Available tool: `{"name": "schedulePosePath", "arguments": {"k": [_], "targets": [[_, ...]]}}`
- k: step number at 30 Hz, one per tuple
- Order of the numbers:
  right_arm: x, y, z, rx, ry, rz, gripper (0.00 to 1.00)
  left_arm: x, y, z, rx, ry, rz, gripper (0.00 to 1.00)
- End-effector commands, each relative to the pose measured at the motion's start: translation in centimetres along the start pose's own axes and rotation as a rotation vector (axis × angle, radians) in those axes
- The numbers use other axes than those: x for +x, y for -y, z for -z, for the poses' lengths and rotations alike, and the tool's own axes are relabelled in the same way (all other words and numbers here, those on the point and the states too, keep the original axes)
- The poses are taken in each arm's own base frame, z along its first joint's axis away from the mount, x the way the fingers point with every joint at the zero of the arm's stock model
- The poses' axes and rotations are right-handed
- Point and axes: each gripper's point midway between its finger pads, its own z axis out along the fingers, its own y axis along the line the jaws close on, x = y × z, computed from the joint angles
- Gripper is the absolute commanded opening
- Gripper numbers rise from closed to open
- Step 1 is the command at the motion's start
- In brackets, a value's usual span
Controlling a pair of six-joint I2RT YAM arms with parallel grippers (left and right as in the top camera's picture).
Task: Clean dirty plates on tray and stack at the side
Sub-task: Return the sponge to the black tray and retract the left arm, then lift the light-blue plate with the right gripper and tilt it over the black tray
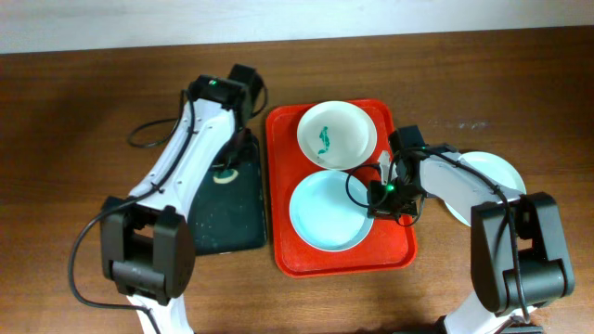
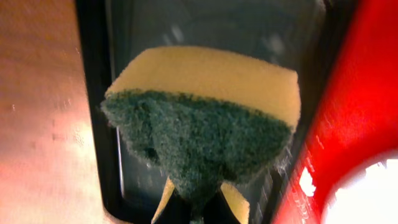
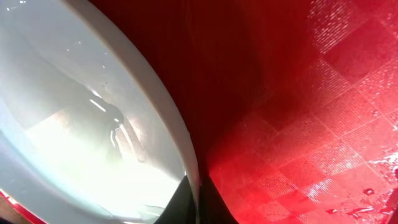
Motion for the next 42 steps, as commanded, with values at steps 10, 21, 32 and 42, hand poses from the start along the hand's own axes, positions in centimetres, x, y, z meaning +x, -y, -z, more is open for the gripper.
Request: {"name": "schedulePosePath", "arguments": {"k": [10, 21, 32, 42], "targets": [[0.6, 2.2, -0.6, 0.093, -0.013, -0.006, 0.04, 2.5, -1.6, -5.9, 0.092, -0.105, 0.008, 0.34], [-0.5, 0.6, 5.1, 0.134, 0.056, 0.005, 0.04, 2.0, -8.5, 5.2, 0.209, 0.102, 0.170, 0.99], [-1.9, -12.2, 11.4, 0.135, 0.241, 0.276, 0.04, 4.2, -13.5, 8.5, 0.199, 0.160, 0.286, 1.00], [-4.2, -21.2, 10.4, 0.294, 0.629, 0.506, 0.04, 4.3, -13.6, 8.5, 0.196, 0.158, 0.286, 0.99]]}}
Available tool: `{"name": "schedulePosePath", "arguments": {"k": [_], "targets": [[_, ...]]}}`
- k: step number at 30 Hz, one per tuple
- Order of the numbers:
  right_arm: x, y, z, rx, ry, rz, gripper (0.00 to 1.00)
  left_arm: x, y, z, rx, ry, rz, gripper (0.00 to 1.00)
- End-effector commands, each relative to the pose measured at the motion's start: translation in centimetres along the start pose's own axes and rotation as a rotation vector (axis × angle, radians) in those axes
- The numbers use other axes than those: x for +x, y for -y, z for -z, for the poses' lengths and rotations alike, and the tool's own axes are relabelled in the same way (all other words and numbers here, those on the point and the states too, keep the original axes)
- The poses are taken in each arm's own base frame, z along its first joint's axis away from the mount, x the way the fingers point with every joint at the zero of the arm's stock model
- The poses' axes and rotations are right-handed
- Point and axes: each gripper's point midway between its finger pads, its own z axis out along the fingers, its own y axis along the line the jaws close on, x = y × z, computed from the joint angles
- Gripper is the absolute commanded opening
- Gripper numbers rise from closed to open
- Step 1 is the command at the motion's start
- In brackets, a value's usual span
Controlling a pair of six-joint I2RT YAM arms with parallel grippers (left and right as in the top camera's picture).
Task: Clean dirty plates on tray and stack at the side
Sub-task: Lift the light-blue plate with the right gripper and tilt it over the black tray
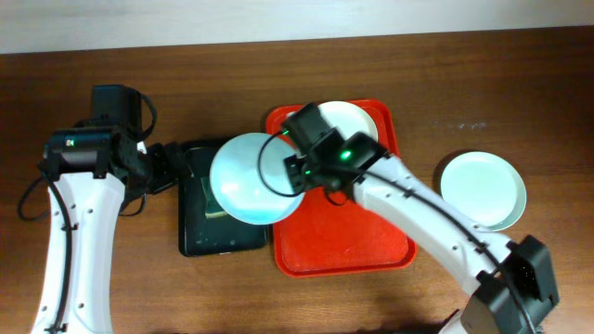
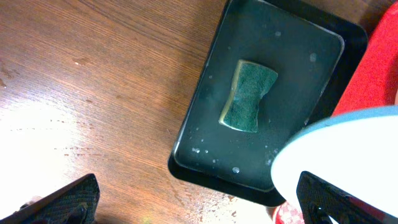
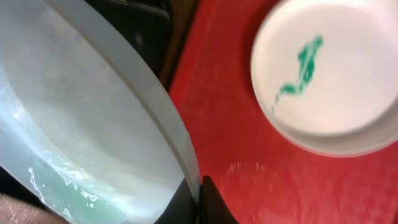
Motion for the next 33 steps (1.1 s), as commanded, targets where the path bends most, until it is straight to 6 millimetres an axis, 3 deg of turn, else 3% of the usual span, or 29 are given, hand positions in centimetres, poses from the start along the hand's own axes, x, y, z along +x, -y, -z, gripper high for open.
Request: {"name": "schedulePosePath", "arguments": {"k": [1, 6, 12, 18, 27, 33], "targets": [[-2.0, 0.4, 1.0, 0.181, 0.130, 0.035, 0.04, -0.3, -0.2, 0.5, -0.004, 0.021, -0.005, 0.99], [-3.4, -0.4, 3.6, 0.357, 0.263, 0.110, 0.04, -0.3, -0.2, 0.5, -0.004, 0.021, -0.005, 0.99], [-3.7, -2.9, 5.2, 0.410, 0.343, 0.217, 0.04, -0.3, -0.2, 0.5, -0.004, 0.021, -0.005, 0.99], [-4.1, -2.9, 7.3, 0.547, 0.434, 0.239, 0.04, -0.3, -0.2, 0.5, -0.004, 0.021, -0.005, 0.99], [-3.6, -4.6, 8.2, 0.562, 0.467, 0.291, 0.04, -0.3, -0.2, 0.5, -0.004, 0.021, -0.005, 0.99], [-3.6, -4.7, 8.2, 0.560, 0.467, 0.292, 0.04, -0.3, -0.2, 0.5, -0.004, 0.021, -0.005, 0.99]]}}
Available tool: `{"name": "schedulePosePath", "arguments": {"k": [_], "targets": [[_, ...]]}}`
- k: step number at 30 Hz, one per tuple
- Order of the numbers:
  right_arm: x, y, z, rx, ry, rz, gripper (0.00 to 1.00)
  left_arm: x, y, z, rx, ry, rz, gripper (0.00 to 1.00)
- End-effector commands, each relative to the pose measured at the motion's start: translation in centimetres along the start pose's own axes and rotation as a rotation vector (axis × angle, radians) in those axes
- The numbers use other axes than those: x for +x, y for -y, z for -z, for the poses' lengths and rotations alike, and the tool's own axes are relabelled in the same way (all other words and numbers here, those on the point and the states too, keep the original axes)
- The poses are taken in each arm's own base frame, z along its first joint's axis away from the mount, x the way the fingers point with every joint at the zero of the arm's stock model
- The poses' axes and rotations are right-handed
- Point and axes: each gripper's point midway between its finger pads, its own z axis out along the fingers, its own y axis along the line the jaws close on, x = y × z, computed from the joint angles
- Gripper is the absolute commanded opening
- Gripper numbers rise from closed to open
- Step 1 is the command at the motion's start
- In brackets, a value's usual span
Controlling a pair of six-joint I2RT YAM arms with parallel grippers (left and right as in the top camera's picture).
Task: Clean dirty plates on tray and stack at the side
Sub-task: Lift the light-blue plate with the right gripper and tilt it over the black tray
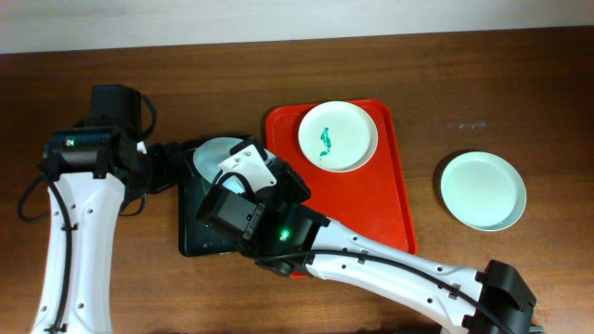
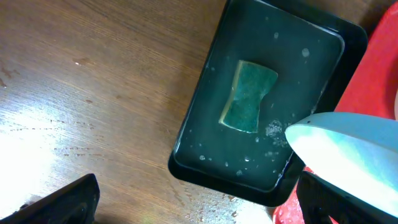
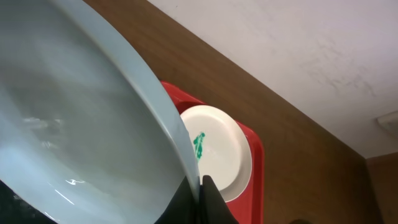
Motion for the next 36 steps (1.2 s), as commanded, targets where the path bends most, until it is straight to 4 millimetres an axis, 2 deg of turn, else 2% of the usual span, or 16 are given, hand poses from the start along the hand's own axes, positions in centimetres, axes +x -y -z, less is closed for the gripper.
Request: {"name": "schedulePosePath", "arguments": {"k": [1, 33, 36], "targets": [[-1.24, 0.84, 0.55, 0.031, 0.033, -0.032, 0.04, -0.33, -0.21, 0.52, -0.004, 0.021, -0.005, 1.00], [-1.21, 0.85, 0.50, 0.032, 0.031, -0.033, 0.04, -0.33, -0.21, 0.52, -0.004, 0.021, -0.005, 0.99], [-0.72, 0.99, 0.25, 0.029, 0.012, -0.073, 0.04, -0.33, -0.21, 0.52, -0.004, 0.021, -0.005, 0.99]]}}
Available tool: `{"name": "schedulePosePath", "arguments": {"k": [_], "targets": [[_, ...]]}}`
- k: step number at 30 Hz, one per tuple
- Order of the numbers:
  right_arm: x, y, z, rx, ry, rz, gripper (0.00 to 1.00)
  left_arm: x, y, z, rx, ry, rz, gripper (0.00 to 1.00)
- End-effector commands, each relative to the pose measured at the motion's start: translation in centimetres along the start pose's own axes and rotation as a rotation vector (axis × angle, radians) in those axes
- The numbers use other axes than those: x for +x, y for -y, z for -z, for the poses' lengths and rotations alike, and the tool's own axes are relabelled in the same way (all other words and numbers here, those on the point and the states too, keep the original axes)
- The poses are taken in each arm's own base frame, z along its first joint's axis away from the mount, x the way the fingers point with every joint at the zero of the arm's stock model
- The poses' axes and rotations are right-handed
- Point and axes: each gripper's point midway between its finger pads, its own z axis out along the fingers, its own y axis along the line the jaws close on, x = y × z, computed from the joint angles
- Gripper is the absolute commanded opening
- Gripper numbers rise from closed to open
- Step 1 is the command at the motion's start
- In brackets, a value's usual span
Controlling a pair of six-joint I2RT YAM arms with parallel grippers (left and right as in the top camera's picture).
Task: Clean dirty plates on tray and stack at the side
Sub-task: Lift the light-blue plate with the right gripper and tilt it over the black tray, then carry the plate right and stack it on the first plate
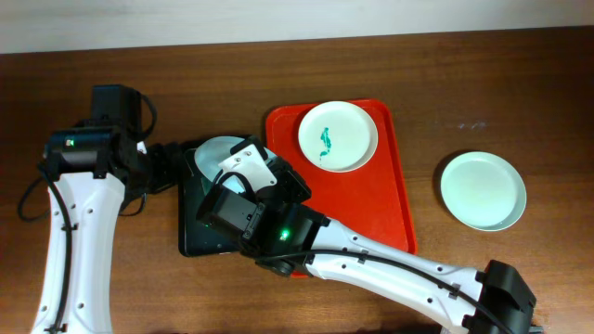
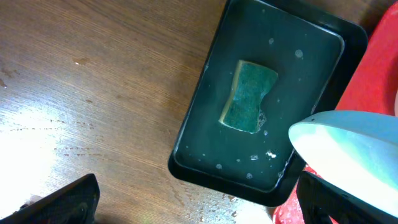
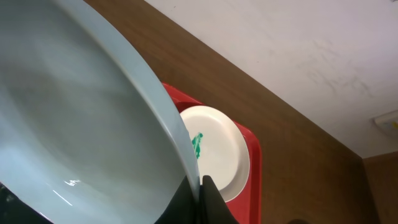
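Note:
My right gripper is shut on the rim of a light blue plate. It holds the plate tilted steeply over the black water basin. In the left wrist view the plate's edge juts in over the basin's right side. A green and yellow sponge lies in the basin's water. My left gripper is wide open and empty at the basin's left end. A white plate with a green stain sits at the back of the red tray.
One clean light blue plate lies on the wooden table right of the red tray. My right arm stretches from the bottom right across the tray's front. A black cable loops by the left arm's base.
The arms and the plate have not moved. Only the bubbles on the basin's water have shifted.
First my left gripper held the sponge over the basin, and my right gripper was at the rim of the light blue plate on the tray. Then the sponge lay in the basin, the left gripper was open, and the plate was lifted. Since then it hangs tilted over the basin.

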Motion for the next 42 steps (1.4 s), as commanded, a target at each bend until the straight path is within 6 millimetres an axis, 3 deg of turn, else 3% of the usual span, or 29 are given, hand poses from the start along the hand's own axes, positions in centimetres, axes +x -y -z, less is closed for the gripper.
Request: {"name": "schedulePosePath", "arguments": {"k": [1, 4, 7, 11, 13, 15, 17, 20, 21, 22, 28, 32, 36, 40, 42], "targets": [[0.0, 1.0, -0.1, 0.017, -0.018, -0.141, 0.04, -0.3, -0.2, 0.5, -0.003, 0.021, -0.005, 0.99], [2.7, -0.3, -1.9, -0.129, -0.185, -0.276, 0.04, -0.3, -0.2, 0.5, -0.003, 0.021, -0.005, 0.99], [4.3, -2.3, -3.3, -0.408, -0.380, -0.401, 0.04, -0.3, -0.2, 0.5, -0.003, 0.021, -0.005, 0.99], [4.3, 0.5, -4.7, -0.612, -0.498, -0.594, 0.04, -0.3, -0.2, 0.5, -0.003, 0.021, -0.005, 0.99], [4.2, 4.2, -5.8, -0.667, -0.502, -0.682, 0.04, -0.3, -0.2, 0.5, -0.003, 0.021, -0.005, 1.00], [6.0, 10.1, -7.5, -0.575, -0.523, -0.808, 0.04, -0.3, -0.2, 0.5, -0.003, 0.021, -0.005, 0.99], [9.5, 16.4, -9.1, -0.448, -0.575, -0.951, 0.04, -0.3, -0.2, 0.5, -0.003, 0.021, -0.005, 0.99], [15.7, 23.1, -9.8, -0.292, -0.687, -1.115, 0.04, -0.3, -0.2, 0.5, -0.003, 0.021, -0.005, 0.99], [17.2, 24.4, -9.7, -0.261, -0.713, -1.144, 0.04, -0.3, -0.2, 0.5, -0.003, 0.021, -0.005, 0.99], [21.0, 27.2, -9.0, -0.213, -0.782, -1.206, 0.04, -0.3, -0.2, 0.5, -0.003, 0.021, -0.005, 0.99], [31.9, 32.7, -5.7, -0.056, -0.941, -1.431, 0.04, -0.3, -0.2, 0.5, -0.003, 0.021, -0.005, 0.99], [37.7, 33.5, -4.6, 0.041, -0.966, -1.571, 0.04, -0.3, -0.2, 0.5, -0.003, 0.021, -0.005, 0.99], [41.8, 31.5, -4.5, 0.081, -0.995, -1.651, 0.04, -0.3, -0.2, 0.5, -0.003, 0.021, -0.005, 0.99], [42.3, 29.4, -5.3, 0.051, -1.013, -1.625, 0.04, -0.3, -0.2, 0.5, -0.003, 0.021, -0.005, 1.00], [41.5, 28.7, -5.8, 0.021, -1.015, -1.583, 0.27, -0.3, -0.2, 0.5, -0.003, 0.021, -0.005, 0.99]]}}
